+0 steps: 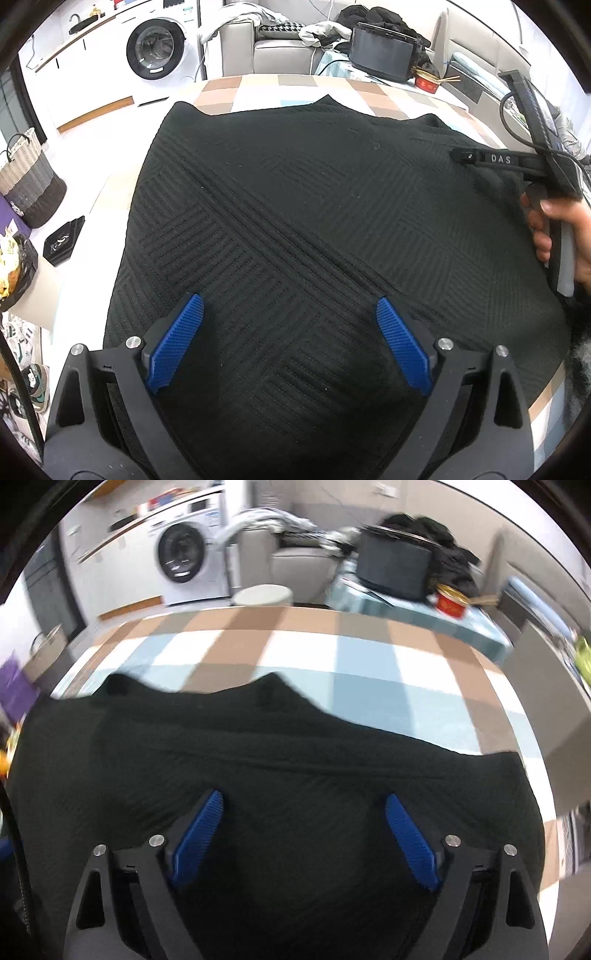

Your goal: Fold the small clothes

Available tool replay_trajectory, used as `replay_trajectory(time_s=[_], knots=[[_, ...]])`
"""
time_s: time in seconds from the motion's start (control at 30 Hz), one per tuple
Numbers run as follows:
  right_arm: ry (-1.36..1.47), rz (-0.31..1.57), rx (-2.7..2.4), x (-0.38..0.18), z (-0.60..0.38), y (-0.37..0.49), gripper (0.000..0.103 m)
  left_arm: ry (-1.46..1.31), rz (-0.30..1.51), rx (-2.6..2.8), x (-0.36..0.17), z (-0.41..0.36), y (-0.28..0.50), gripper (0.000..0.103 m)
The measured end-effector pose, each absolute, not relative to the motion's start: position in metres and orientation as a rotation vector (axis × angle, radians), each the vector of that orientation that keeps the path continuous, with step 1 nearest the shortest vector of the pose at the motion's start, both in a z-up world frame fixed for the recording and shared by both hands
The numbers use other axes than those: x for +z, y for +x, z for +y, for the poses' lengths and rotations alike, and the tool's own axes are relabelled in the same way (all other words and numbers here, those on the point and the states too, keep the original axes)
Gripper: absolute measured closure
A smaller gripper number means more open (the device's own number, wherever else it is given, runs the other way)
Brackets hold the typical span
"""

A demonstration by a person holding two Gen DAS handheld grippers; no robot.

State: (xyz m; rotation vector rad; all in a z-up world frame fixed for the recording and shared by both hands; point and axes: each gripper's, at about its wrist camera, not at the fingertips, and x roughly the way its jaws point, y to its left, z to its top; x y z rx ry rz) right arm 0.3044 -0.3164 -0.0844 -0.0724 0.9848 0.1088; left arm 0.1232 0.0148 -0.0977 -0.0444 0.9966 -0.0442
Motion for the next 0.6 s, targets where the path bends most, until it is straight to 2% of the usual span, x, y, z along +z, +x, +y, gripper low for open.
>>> replay_trajectory(time_s=[0.1, 0.27, 0.47, 0.6], knots=[[-0.075, 0.983, 0.046, -0.079, -0.33, 0.308, 0.013, -0.055, 0.997, -0.043, -0.096, 0.016, 0.124, 0.009], [-0.038, 0.997, 0.189, -0.064, -0.34, 0.257, 0.013, -0.074, 0.958, -0.064, -0.082, 0.011, 0.121, 0.009], [-0.145, 1.031, 0.305, -0.079, -0.327, 0.206, 0.014, 0.019, 0.987, -0.095, -0.095, -0.008, 0.122, 0.009], [-0.162, 1.041, 0.198, -0.079, -0.355, 0.194, 0.013, -0.006, 0.995, -0.079, -0.092, 0.011, 0.099, 0.009]])
